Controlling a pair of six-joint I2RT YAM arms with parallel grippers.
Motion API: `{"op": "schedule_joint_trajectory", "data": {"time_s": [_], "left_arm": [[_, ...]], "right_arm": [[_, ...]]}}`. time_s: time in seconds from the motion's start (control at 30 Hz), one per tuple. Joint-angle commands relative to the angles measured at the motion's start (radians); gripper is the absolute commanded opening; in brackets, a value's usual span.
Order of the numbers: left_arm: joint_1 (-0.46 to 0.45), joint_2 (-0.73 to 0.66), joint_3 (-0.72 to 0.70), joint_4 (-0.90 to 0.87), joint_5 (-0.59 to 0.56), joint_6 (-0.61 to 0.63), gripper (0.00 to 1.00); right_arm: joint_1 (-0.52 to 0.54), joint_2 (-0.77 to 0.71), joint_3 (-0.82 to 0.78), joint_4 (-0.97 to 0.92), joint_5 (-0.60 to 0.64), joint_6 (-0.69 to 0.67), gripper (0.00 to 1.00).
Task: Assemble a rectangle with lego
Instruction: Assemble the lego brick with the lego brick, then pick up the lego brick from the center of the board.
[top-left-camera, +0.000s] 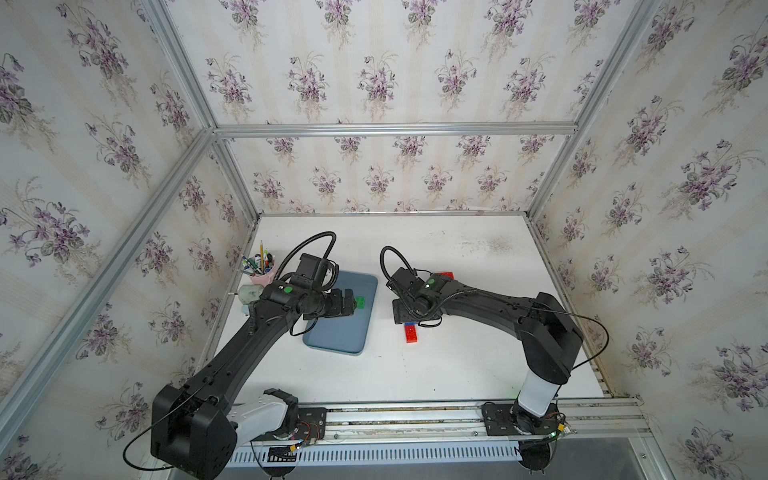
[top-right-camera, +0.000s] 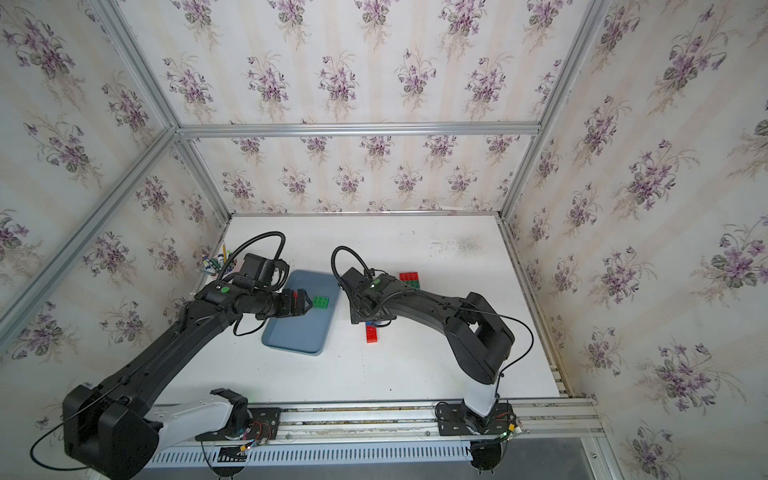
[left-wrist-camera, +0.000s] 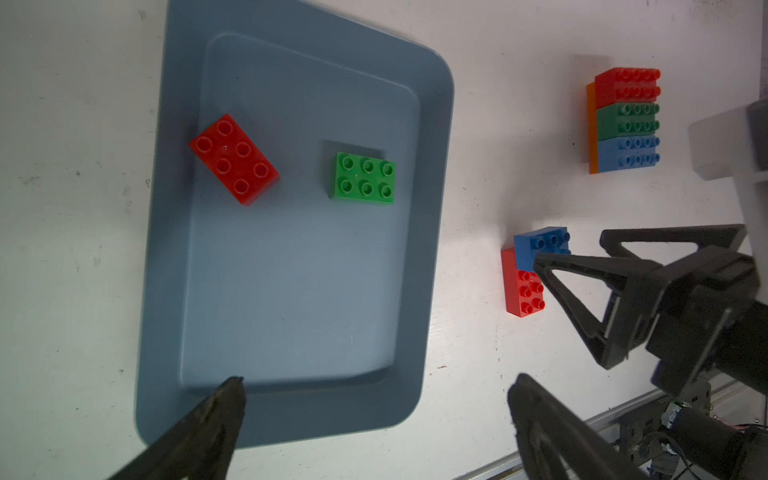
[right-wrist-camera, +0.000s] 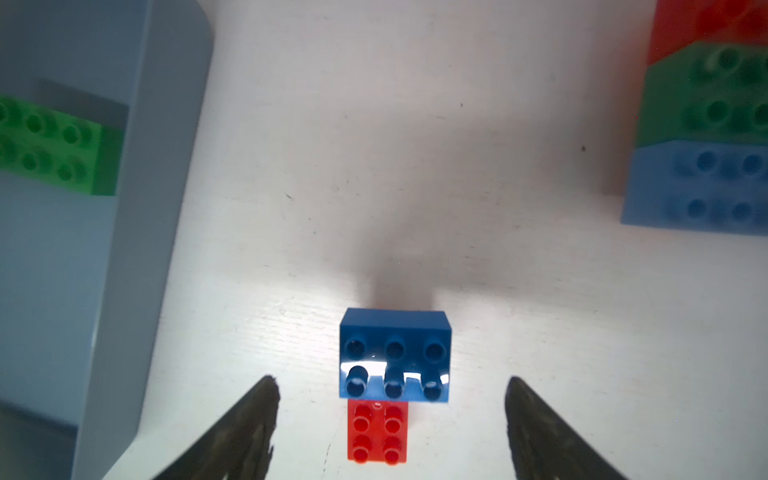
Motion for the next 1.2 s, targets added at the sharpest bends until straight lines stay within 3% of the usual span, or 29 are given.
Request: {"op": "schedule_joint_trajectory", "data": {"time_s": [0.0, 0.07, 0.2, 0.3, 0.53, 0.67, 0.87, 1.17], "left_arm": [[-0.060, 0.036, 0.038, -0.040, -0.147, -0.019, 1.00], [-0.107, 0.097, 0.075, -0.072, -0.232, -0.036, 1.00], [-0.119, 0.250, 0.126, -0.089, -0.288, -0.056, 0.93], [-0.120, 0.347, 0.182, -0.078, -0.282, -0.036, 0.85], [-0.120, 0.558, 0.317, -0.057, -0.305, 0.015, 0.83], [-0.120, 0.656, 0.375, -0.036, -0.263, 0.032, 0.76], [-0.120, 0.739, 0.417, -0.010, -0.257, 0.028, 0.63], [-0.111, 0.789, 0.416, -0.002, -0.309, 0.020, 0.66]], "right_arm": [[-0.008, -0.052, 0.006, -0.005, 0.066, -0.012, 0.85], [-0.029, -0.083, -0.005, -0.005, 0.067, -0.023, 0.84], [-0.081, -0.168, -0.080, 0.023, 0.063, -0.040, 0.83], [-0.133, -0.259, -0.174, 0.067, 0.037, -0.049, 0.82], [-0.223, -0.402, -0.327, 0.144, -0.032, -0.078, 0.81], [-0.236, -0.427, -0.354, 0.149, -0.026, -0.096, 0.81], [-0.256, -0.436, -0.364, 0.158, -0.038, -0.122, 0.81], [-0.285, -0.425, -0.353, 0.163, -0.059, -0.145, 0.81]]}}
